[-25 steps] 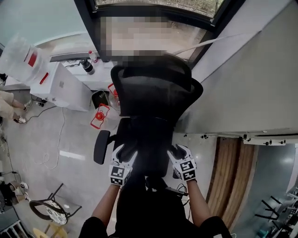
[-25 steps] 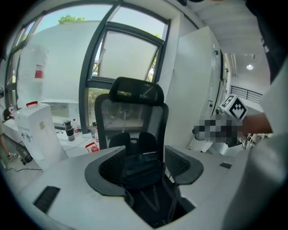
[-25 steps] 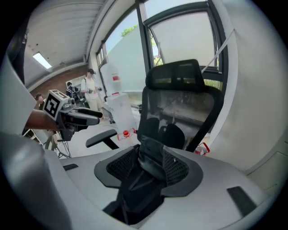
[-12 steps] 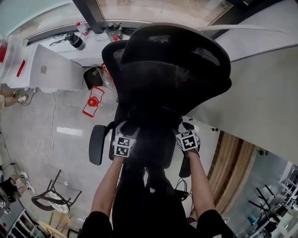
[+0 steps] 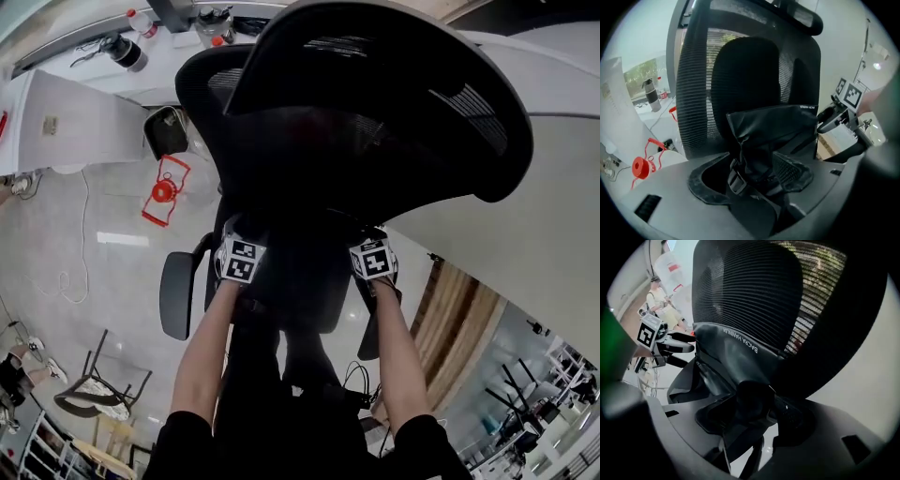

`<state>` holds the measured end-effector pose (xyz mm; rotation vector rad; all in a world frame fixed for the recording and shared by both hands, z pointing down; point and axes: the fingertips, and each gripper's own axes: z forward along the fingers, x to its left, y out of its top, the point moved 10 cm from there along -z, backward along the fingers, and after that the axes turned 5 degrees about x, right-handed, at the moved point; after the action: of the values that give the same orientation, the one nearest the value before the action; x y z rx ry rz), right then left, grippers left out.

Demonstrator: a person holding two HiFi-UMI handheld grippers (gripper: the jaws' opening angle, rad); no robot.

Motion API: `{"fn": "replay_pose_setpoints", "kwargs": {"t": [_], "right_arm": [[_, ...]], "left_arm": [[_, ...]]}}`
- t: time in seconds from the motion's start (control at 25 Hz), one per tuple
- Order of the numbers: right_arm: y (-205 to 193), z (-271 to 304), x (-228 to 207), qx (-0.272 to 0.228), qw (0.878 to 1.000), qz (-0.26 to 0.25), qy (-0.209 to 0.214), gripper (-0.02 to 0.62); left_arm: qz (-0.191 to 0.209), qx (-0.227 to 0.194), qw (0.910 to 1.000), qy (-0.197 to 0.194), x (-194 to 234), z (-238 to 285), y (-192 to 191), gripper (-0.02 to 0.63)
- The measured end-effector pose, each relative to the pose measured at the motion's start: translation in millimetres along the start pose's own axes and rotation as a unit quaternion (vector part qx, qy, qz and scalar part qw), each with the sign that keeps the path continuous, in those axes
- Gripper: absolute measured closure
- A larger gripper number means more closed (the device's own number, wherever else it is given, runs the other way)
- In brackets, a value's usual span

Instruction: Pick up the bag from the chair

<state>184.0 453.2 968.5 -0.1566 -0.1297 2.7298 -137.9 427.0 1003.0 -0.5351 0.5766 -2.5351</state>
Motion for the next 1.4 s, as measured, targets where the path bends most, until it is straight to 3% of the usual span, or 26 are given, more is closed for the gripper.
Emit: {"fn": "replay_pose_setpoints", "kwargs": {"t": [0.28, 0.36, 0.4, 0.8, 1.16, 1.4], "right_arm": [[5.1, 22.6, 2.6, 0.014, 1.000, 0.002, -0.001, 0.373], [6.6, 22.8, 4.2, 0.014, 1.000, 0.001, -0.004, 0.375], [7.2, 23.2, 5.0, 0.014, 1.000, -0.001, -0.002, 0.407], [-1.2, 16.1, 15.8, 0.015, 1.000, -0.024, 0.004, 0.445], [-18.9, -30.8, 38.2, -0.014, 0.998, -0.055, 0.005, 0.466], [-31.6, -98.1, 64.4, -0.099, 0.990, -0.097, -0.006, 0.474]], "left_arm": [[0.010, 0.025, 0.9995, -0.017, 4.3, 21.9, 2.6, 0.346], [0.018, 0.024, 0.9995, -0.012, 1.8, 23.0, 5.1, 0.411], [0.018, 0.023, 0.9995, -0.007, 0.9, 23.0, 5.7, 0.424], [0.006, 0.033, 0.9993, -0.015, -8.4, 7.2, -6.7, 0.503], [-0.007, 0.008, 0.9999, -0.002, -39.0, -52.8, -23.3, 0.521], [0.012, -0.045, 0.9985, 0.029, -63.3, -132.9, -22.9, 0.525]]}}
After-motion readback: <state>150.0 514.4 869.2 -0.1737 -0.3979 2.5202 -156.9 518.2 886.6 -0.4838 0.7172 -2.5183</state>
